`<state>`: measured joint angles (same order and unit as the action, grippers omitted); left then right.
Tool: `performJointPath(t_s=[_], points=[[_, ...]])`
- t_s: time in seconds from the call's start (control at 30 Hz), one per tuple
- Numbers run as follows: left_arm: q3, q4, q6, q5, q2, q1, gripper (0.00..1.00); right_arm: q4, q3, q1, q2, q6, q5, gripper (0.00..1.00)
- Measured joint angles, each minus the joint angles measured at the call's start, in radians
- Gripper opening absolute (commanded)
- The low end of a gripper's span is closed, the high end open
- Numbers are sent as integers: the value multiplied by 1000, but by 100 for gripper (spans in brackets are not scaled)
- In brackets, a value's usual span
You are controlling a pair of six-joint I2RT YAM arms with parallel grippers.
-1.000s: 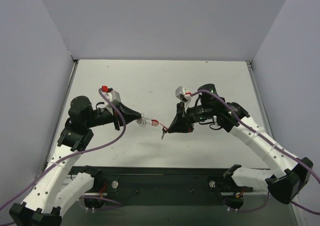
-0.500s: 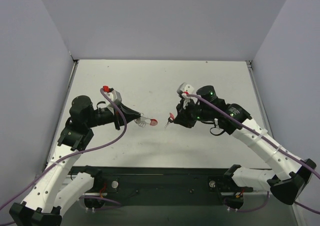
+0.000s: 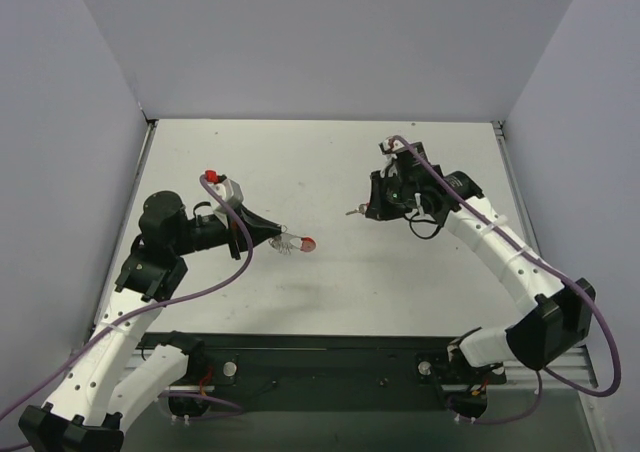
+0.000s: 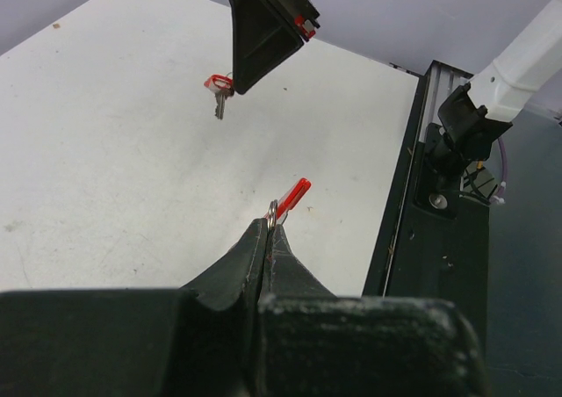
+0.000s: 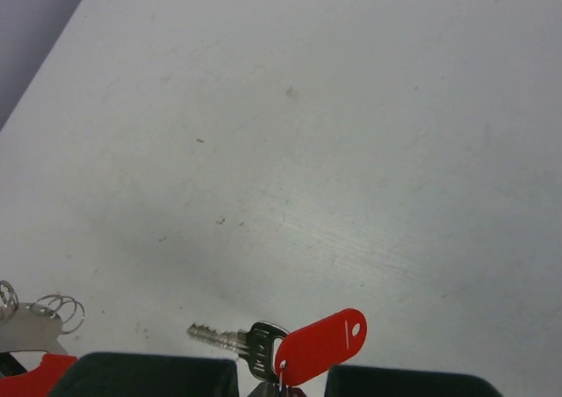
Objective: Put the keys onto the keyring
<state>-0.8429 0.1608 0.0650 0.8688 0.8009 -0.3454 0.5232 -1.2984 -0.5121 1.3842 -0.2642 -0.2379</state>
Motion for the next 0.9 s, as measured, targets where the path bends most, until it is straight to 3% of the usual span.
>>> performJointPath(t_s=[0.07, 0.13, 0.2, 0.3, 0.47, 0.63, 0.67, 0.73, 0.77, 0.87, 0.9], points=[[0, -2, 5, 0, 2, 0, 0, -35, 21, 6, -15, -4, -40, 0], [0, -5, 7, -1, 6, 0, 0, -92, 95, -11, -71, -18, 48, 0], [0, -6, 10, 0, 13, 0, 0, -65, 105, -9, -94, -35, 32, 0], [0, -8, 13, -1, 20, -1, 0, -164, 153, 32, -115, -28, 46, 0], [0, -9, 17, -1, 26, -3, 0, -209, 248, -84, -169, 11, 84, 0], [1, -15, 24, -1, 30, -3, 0, -272, 314, -84, -158, 40, 46, 0], [1, -15, 24, -2, 30, -3, 0, -275, 325, -84, -147, 44, 38, 3], [1, -15, 24, -2, 30, -3, 0, -282, 349, -85, -109, 54, 9, 19], [1, -15, 24, -2, 30, -3, 0, -284, 362, -87, -81, 62, -11, 33], [1, -15, 24, -3, 30, -3, 0, -288, 391, -100, -11, 76, -44, 56], [1, -15, 24, -4, 30, -3, 0, -288, 404, -108, 6, 83, -52, 59]])
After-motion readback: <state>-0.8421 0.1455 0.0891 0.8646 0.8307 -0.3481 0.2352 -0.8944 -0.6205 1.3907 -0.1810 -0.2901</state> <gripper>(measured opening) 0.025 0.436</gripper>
